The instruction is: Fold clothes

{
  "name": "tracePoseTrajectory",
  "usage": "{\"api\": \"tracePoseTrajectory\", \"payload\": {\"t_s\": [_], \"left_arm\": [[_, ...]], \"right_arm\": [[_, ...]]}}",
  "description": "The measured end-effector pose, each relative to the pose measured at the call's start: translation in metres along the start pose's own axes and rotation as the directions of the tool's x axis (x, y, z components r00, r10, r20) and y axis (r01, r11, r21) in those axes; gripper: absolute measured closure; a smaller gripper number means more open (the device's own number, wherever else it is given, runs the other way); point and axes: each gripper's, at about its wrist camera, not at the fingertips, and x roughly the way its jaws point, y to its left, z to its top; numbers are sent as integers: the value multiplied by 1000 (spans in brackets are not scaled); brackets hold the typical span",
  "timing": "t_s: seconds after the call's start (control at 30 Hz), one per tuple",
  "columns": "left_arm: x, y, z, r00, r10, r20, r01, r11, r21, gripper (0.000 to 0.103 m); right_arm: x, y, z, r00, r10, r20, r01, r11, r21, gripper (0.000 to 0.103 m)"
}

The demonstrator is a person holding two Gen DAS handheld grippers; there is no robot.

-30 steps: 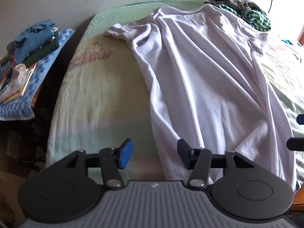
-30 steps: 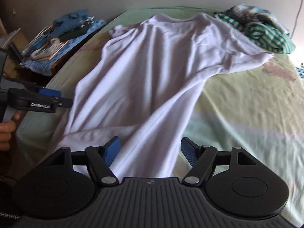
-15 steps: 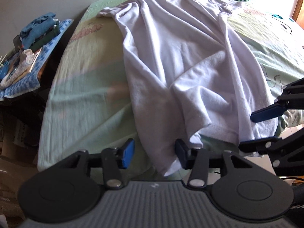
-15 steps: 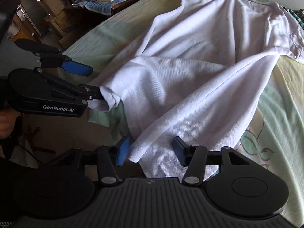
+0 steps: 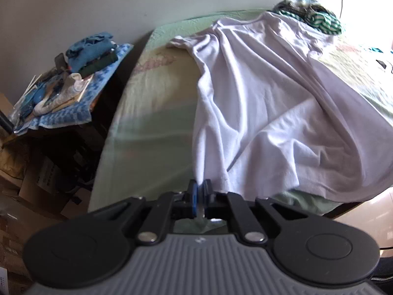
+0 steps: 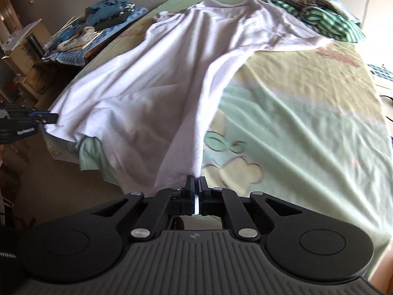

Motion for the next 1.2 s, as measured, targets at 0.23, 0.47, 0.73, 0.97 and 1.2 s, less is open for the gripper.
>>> {"api": "tracePoseTrajectory", "payload": {"t_s": [0.23, 0.47, 0.73, 0.97, 1.2], "left_arm": [[-41, 20, 1, 998, -43, 51, 49, 992, -120, 99], [-32, 12, -26, 999, -38, -5, 37, 989, -144, 99], [-2, -7, -61, 994, 16, -110, -27, 994, -103, 103], [-19, 20, -52, 988, 102, -117, -115, 988, -106, 103], [-3, -1, 27, 999, 24, 24, -21, 994, -109, 93]], "right_arm": [[-47, -59, -21, 995, -100, 17, 96, 982, 160, 101], [-53, -74, -40, 995, -95, 3, 93, 980, 175, 102], [-15, -78, -67, 993, -83, -81, 94, 985, 146, 102], [-16, -80, -57, 983, -66, -172, 85, 991, 102, 91], [-50, -122, 34, 996, -89, 31, 81, 977, 197, 83]]}}
